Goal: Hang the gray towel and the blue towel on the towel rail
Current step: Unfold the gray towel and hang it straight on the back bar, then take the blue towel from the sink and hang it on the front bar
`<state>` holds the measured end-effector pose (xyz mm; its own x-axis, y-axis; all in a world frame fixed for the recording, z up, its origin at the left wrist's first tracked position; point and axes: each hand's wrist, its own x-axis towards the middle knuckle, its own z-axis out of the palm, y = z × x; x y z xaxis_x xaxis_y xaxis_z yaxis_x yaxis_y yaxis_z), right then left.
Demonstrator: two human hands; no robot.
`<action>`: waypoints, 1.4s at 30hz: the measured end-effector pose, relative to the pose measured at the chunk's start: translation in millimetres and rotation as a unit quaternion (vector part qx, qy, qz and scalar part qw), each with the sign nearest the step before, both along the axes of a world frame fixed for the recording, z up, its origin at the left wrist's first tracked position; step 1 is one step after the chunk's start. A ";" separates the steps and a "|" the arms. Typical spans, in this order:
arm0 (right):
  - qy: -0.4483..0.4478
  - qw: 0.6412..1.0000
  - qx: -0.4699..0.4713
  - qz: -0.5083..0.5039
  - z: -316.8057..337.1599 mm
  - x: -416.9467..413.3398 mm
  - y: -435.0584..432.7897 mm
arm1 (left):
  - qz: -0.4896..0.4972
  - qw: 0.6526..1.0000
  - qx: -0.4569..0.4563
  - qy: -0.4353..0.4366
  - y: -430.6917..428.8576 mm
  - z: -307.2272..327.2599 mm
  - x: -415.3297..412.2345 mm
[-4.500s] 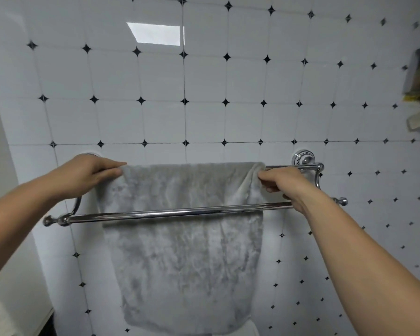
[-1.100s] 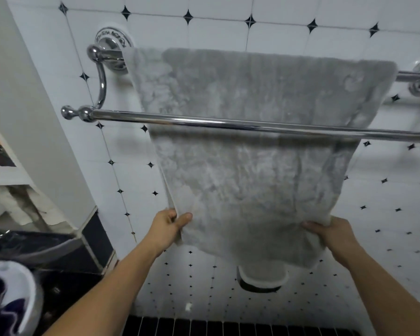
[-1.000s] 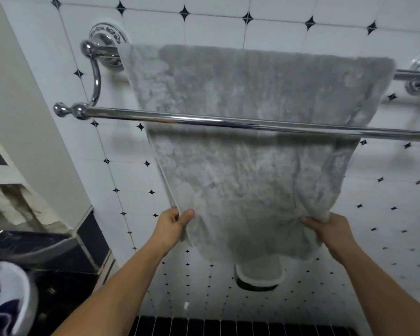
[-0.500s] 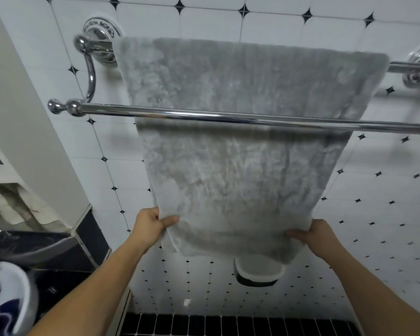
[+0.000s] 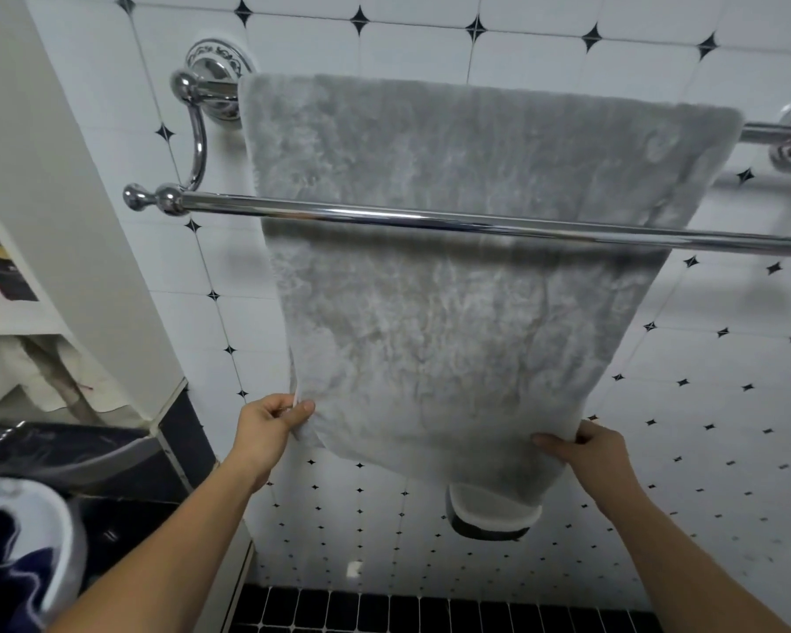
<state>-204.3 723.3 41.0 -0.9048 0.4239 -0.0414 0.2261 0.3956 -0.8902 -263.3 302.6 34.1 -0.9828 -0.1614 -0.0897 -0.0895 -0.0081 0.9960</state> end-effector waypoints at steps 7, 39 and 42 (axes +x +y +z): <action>0.005 0.998 -0.050 -0.023 -7.8 4.2 -10.1 | 0.033 0.999 -0.011 0.010 7.7 -6.5 -6.9; -0.266 0.854 0.192 0.404 -13.3 27.0 -343.2 | 0.140 0.971 -0.178 -0.077 -207.9 21.7 170.5; -0.244 0.830 0.198 0.461 -20.3 43.0 -426.7 | 0.191 0.958 -0.194 -0.087 -272.5 15.5 201.5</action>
